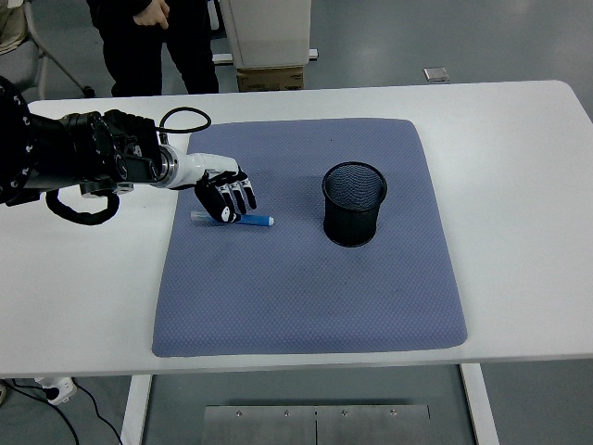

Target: Left hand places marker in pen holder

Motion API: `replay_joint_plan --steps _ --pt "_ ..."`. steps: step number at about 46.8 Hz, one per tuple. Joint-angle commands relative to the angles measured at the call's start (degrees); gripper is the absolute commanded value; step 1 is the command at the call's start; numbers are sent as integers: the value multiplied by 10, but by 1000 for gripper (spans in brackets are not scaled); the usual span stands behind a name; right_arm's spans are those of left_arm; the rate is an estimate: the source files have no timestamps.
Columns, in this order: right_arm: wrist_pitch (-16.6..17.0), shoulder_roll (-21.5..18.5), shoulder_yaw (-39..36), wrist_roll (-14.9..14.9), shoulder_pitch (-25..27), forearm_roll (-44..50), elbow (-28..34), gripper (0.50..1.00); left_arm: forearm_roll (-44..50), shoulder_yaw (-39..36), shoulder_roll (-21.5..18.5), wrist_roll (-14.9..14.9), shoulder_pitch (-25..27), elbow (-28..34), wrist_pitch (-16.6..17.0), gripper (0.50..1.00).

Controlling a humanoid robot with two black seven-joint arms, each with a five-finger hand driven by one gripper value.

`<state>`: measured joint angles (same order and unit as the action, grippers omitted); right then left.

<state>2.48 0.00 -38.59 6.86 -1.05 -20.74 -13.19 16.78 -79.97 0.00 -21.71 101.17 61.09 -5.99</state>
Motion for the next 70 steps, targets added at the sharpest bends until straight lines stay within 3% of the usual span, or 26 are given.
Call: replay_joint_plan --steps 1,70 --pt "1 0 0 0 0 0 0 1000 -5 0 0 0 -4 0 2 637" --pt "0 0 1 0 0 0 0 1000 -32 -3 0 0 -19 -3 47 631"
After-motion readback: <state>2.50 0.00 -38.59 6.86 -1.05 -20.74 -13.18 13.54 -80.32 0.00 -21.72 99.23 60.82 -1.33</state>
